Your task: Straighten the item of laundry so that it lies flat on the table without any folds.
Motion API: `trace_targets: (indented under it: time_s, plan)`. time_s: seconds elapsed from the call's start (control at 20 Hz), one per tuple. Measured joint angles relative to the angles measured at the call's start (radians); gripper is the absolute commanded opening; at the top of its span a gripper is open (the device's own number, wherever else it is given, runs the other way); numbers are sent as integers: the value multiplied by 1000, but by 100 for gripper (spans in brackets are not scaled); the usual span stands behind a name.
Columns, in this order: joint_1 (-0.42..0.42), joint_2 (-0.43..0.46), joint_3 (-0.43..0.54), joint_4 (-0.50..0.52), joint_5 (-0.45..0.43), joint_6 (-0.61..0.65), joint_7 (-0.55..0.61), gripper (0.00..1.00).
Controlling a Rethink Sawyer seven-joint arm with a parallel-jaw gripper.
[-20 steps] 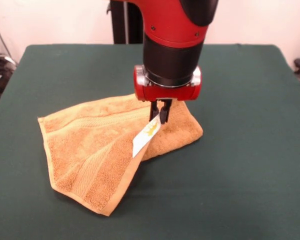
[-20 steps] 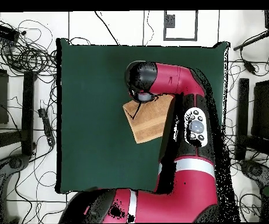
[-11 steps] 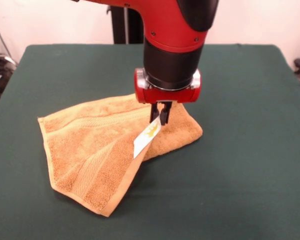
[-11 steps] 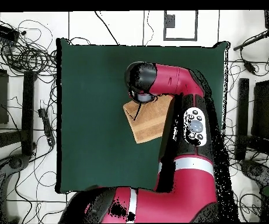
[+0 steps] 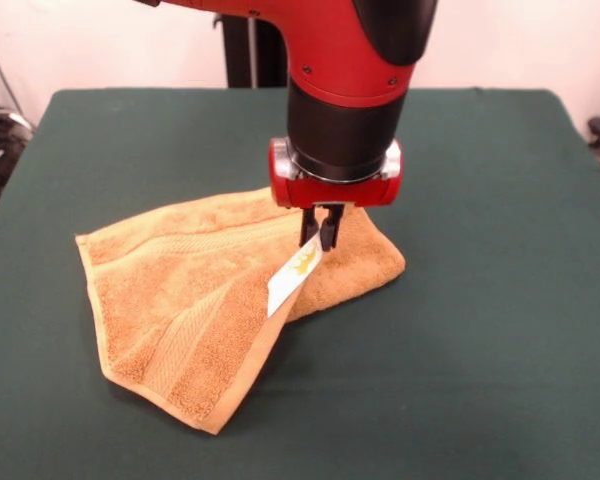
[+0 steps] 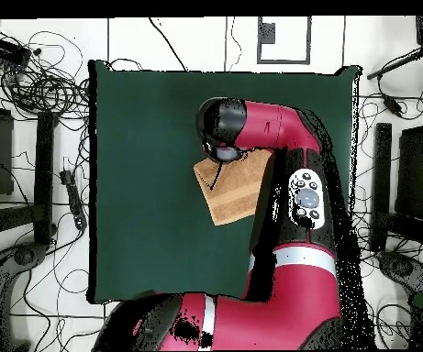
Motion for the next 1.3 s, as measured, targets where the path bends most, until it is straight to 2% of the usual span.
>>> trace_targets:
  time_s: [0.7, 1.3]
  plan:
    - [0, 4, 0, -19, 1, 0, 0, 0]
    - [0, 58, 0, -112, 7, 0, 0, 0]
